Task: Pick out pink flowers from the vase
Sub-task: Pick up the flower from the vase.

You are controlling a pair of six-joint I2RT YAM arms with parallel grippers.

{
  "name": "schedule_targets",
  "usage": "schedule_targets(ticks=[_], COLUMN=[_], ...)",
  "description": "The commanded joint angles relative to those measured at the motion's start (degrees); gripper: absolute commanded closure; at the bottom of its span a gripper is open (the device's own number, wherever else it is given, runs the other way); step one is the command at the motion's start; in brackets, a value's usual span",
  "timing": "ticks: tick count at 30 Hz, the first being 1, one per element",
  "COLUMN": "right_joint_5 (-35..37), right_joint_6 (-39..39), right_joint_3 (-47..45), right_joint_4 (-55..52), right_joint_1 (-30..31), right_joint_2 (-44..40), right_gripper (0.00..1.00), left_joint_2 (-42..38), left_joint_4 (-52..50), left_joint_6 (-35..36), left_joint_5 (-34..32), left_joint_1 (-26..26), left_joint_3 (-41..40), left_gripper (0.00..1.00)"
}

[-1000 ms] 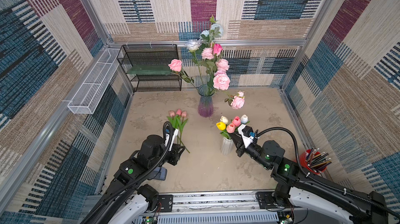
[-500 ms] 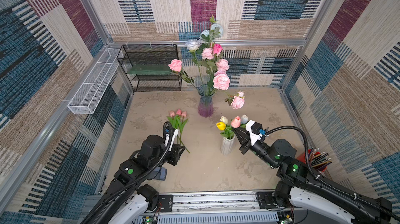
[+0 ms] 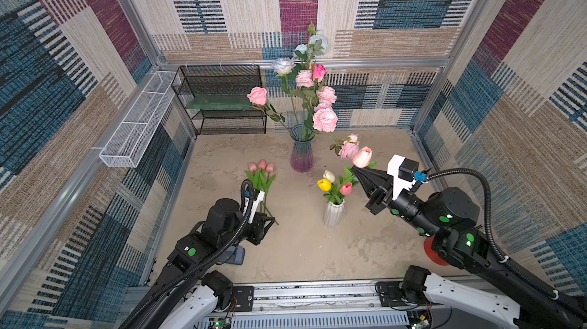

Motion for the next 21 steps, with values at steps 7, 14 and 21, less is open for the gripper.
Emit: schedule_targets(ticks=[7, 14, 21], right_joint_5=[3.2, 3.7, 9.4], right_joint_6=[5.3, 13.2, 25.8], right_joint_3=[16.9, 21.8, 20.5], right_joint_4=[-11.5, -12.3, -9.5], right_joint_1=[1.0, 1.6, 3.9], right_joint_2=[6.3, 10.0, 15.6], right_gripper=[1.0, 1.0, 1.0], left_joint_2=[3.6, 7.2, 10.0], left_joint_4=[0.3, -1.6, -1.6], left_joint_6=[3.8, 6.3, 8.2], left_joint_5=[6.7, 7.8, 7.0], left_joint_1=[-0.2, -0.3, -1.3], left_joint_3=[10.2, 17.9, 24.0], left_gripper=[0.62, 0.61, 0.56])
